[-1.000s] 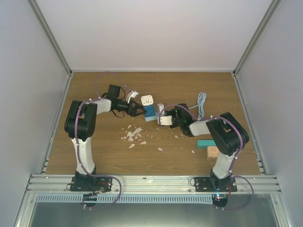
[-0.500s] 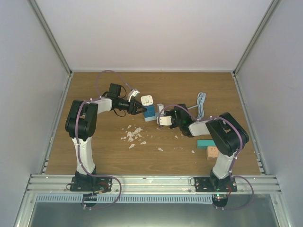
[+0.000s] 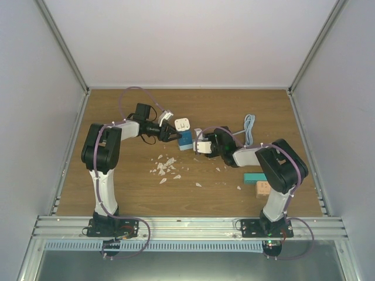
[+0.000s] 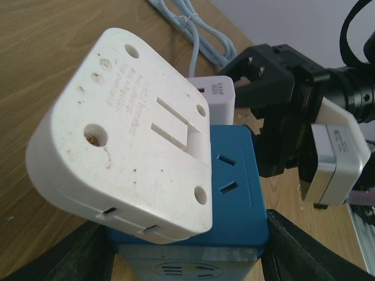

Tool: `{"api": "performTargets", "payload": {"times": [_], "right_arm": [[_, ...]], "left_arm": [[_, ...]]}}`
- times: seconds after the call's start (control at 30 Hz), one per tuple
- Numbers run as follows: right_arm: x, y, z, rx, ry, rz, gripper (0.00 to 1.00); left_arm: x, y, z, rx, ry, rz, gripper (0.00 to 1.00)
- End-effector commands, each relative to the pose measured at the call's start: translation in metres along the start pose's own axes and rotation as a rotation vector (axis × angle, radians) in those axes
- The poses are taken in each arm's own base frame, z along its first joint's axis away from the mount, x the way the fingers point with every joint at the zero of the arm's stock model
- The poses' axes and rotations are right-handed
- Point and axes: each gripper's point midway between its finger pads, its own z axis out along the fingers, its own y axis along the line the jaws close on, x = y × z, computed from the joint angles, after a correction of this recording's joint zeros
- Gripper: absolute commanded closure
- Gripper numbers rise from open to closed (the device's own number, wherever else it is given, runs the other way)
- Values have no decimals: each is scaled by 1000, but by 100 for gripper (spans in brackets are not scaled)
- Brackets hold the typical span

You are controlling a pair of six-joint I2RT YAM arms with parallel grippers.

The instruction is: Pull the plug off the socket

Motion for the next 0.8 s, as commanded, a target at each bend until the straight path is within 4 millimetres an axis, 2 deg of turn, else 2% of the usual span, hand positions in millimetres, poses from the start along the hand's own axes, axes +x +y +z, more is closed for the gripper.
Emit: {"api": "performTargets", "payload": {"times": [0.0,0.23,0.5,0.77], "right_arm": [[-28,-23,-10,31,-95,46,31],[-42,-21,-28,-29,-165,89,16],[-50,-31,-57,-129,-219,236,1],[-48,-35,-94,-261,-263,399,0]], "left_arm": [[-6,-8,2,14,-5,78,56],[-7,-13,-2,-6,9,109,57],[5,-22,-13,-68,82,205,58],[27,-36,-26,-131,146,346,57]]}}
